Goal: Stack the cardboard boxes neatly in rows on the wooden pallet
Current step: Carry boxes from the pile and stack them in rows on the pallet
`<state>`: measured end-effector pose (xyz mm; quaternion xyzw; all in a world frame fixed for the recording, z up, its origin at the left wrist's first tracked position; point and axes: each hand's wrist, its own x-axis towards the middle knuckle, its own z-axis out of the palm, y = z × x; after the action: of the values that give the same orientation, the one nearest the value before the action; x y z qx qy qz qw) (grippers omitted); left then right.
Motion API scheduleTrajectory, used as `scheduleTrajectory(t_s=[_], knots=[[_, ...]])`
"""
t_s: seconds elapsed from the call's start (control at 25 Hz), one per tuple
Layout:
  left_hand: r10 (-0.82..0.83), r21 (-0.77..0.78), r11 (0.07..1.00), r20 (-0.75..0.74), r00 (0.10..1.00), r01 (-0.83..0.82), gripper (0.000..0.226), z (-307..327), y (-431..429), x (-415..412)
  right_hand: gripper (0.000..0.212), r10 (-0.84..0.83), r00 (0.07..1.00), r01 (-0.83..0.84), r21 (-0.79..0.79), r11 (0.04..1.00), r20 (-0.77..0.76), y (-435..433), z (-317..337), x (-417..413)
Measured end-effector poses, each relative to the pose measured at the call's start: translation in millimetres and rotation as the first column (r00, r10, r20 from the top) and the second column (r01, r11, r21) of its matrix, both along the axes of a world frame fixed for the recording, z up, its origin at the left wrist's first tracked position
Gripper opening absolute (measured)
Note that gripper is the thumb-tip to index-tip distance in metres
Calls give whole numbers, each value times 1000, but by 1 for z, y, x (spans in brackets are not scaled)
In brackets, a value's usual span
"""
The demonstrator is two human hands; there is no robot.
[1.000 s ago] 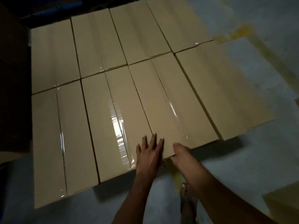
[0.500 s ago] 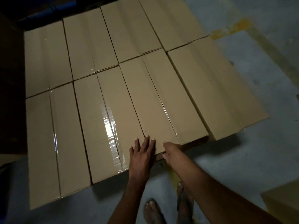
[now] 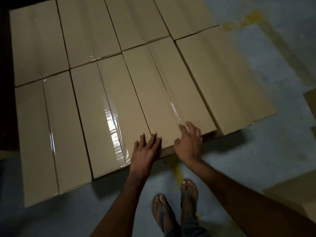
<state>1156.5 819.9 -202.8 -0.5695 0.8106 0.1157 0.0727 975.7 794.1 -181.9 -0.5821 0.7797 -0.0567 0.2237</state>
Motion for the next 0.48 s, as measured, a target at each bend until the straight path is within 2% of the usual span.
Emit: scheduleTrajectory(t_s=[0.12,0.2,0.32,0.4,0.48], knots=[[6,16,1000,-24,1000,-5,70,0,-5,4,57,37,998,-40,-56,998,-45,8,-7,-2],[40,23,999,-63,997,-38,67,4,-6,1,56,87,995,-88,-26,996,-45,10,-8,-7],[75,29,997,-102,992,-72,58,15,-3,-6,56,123,987,-123,-4,992,102,-3,3,-26],[125,62,991,-115,985,-119,57,21,-5,-12,50,-66,980,91,-124,988,189,-15,8,-56],[169,24,986,-152,974,-168,61,27,-14,-38,44,-385,887,444,-246,861,255,-24,9,-101]])
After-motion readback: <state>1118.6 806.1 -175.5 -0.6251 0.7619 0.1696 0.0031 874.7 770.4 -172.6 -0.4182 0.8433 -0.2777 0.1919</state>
